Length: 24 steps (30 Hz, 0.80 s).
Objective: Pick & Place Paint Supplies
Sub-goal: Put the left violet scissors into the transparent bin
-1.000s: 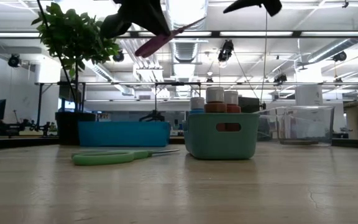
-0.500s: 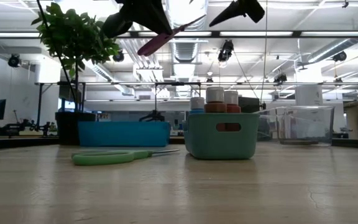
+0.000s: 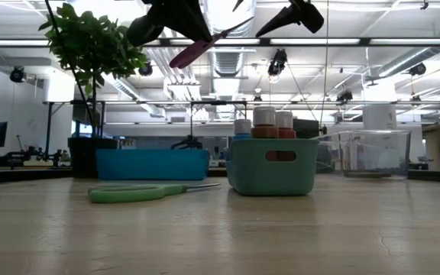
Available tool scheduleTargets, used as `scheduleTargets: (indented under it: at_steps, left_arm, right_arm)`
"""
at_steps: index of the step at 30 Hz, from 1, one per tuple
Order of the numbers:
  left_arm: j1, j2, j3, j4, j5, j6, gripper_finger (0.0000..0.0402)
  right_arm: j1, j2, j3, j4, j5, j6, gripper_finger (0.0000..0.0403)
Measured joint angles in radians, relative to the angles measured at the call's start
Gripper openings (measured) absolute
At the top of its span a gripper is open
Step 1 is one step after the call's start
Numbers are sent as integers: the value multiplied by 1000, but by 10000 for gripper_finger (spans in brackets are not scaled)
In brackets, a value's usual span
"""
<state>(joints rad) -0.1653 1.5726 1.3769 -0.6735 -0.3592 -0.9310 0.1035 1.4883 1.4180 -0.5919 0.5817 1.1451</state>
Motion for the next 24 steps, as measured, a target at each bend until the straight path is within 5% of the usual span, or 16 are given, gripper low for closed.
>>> scheduleTargets:
  at_steps: [12, 24]
  left_arm:
    - [1, 0, 0, 0, 0, 0, 11]
    - [-3, 0, -1, 34, 4, 16, 11]
  right_arm:
    - [-17, 0, -1, 7, -41, -26, 159]
    - [-49, 0, -1, 72, -69, -73, 87]
